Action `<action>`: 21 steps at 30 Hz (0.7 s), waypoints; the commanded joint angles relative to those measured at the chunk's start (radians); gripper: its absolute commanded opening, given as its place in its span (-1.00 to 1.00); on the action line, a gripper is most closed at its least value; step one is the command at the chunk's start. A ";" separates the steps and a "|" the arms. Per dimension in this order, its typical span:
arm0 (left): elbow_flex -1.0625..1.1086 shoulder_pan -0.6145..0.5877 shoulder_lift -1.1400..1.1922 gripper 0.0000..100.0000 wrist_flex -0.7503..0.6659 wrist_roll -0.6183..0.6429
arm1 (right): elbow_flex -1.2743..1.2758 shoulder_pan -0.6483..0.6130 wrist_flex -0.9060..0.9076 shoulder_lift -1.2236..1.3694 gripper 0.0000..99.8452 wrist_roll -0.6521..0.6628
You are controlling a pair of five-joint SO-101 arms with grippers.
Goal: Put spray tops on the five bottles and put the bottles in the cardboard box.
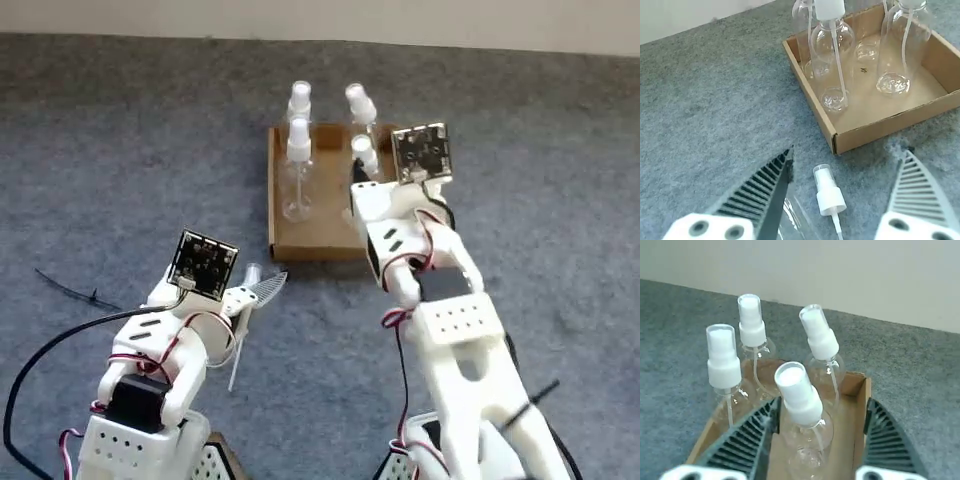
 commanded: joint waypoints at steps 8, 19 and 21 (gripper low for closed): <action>-0.045 -0.142 -0.010 -0.41 -0.034 -0.008 | -0.200 -0.033 0.421 -0.245 -0.59 0.009; -0.334 -0.608 0.047 -0.41 -0.031 -0.157 | -0.389 -0.495 0.740 -0.240 -0.59 0.008; -0.400 -0.707 0.136 -0.41 -0.035 -0.192 | -0.374 -0.562 0.742 -0.216 -0.59 0.008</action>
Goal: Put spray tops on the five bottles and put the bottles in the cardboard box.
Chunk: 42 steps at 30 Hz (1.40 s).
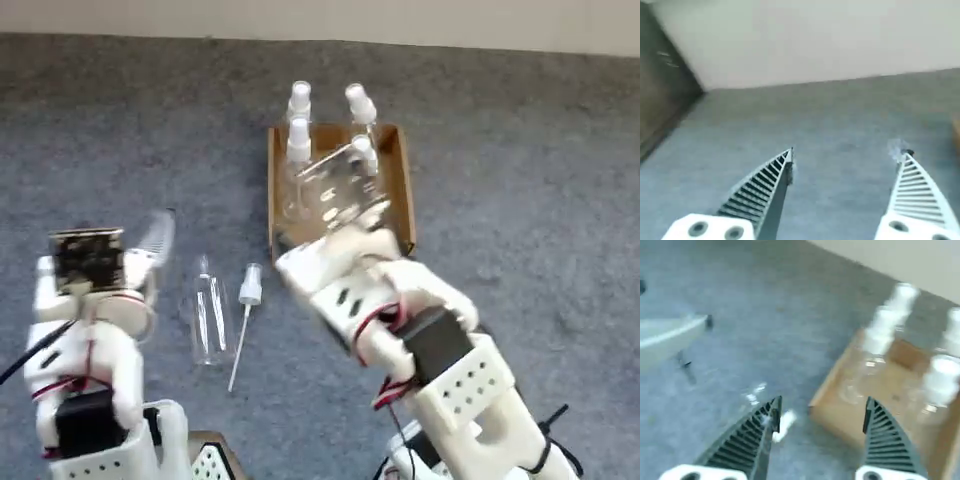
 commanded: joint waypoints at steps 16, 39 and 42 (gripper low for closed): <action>-1.122 -0.779 1.395 -0.41 -0.086 -0.146 | -0.240 -0.295 -0.150 0.742 -0.59 -0.245; -1.155 -0.771 1.678 -0.41 -0.087 -0.149 | -0.400 -0.323 -0.203 1.113 -0.97 -0.259; -1.142 -0.769 1.678 -0.41 -0.086 -0.147 | -0.398 -0.344 -0.199 1.027 -0.99 -0.241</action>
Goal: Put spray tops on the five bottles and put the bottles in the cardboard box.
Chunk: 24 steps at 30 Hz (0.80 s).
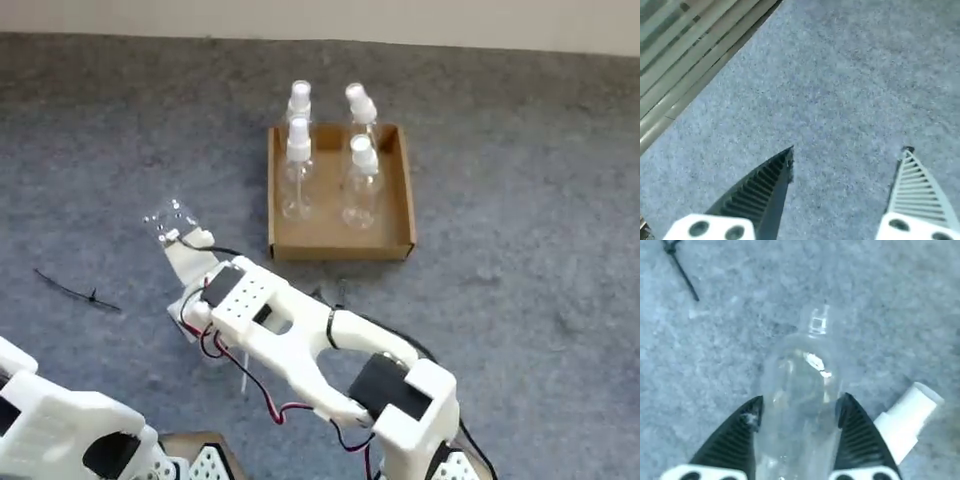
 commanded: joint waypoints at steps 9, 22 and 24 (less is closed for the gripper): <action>-0.001 0.053 -0.025 -0.41 0.083 -0.006 | -0.038 -0.022 0.369 -0.578 -0.99 0.285; 0.012 0.357 -0.302 -0.40 0.597 -0.084 | -0.031 0.636 0.886 -1.095 -0.99 0.608; 0.013 0.469 -0.346 -0.41 0.695 -0.083 | -0.005 0.803 0.886 -1.121 -0.99 0.689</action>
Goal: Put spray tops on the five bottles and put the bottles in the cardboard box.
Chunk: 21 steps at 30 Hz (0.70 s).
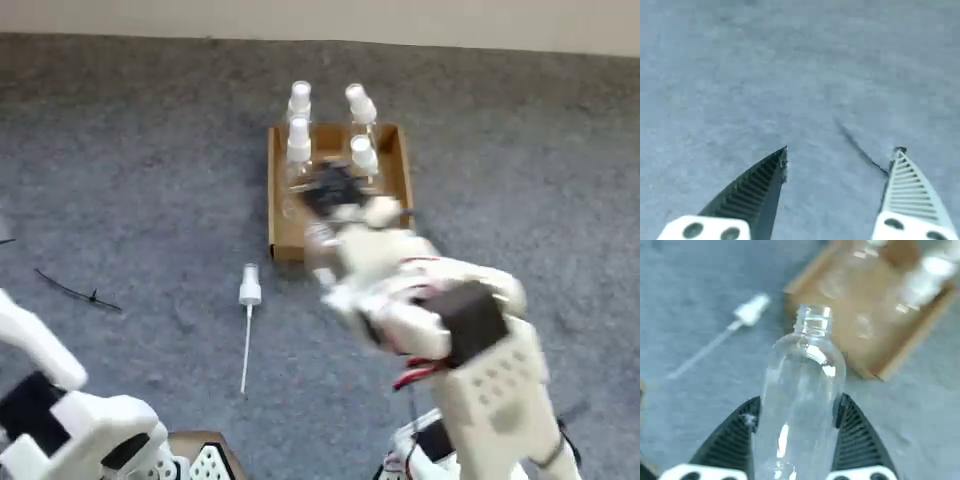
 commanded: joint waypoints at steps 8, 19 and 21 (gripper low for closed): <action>0.309 0.667 -0.314 -0.41 0.186 0.097 | 0.463 0.852 -0.501 -0.027 -0.99 0.311; 0.552 0.926 -0.266 -0.41 -0.117 0.290 | 0.631 0.966 -0.855 0.404 -0.99 0.310; 0.558 0.928 -0.225 -0.41 -0.140 0.304 | 0.590 0.969 -0.855 0.476 -0.99 0.310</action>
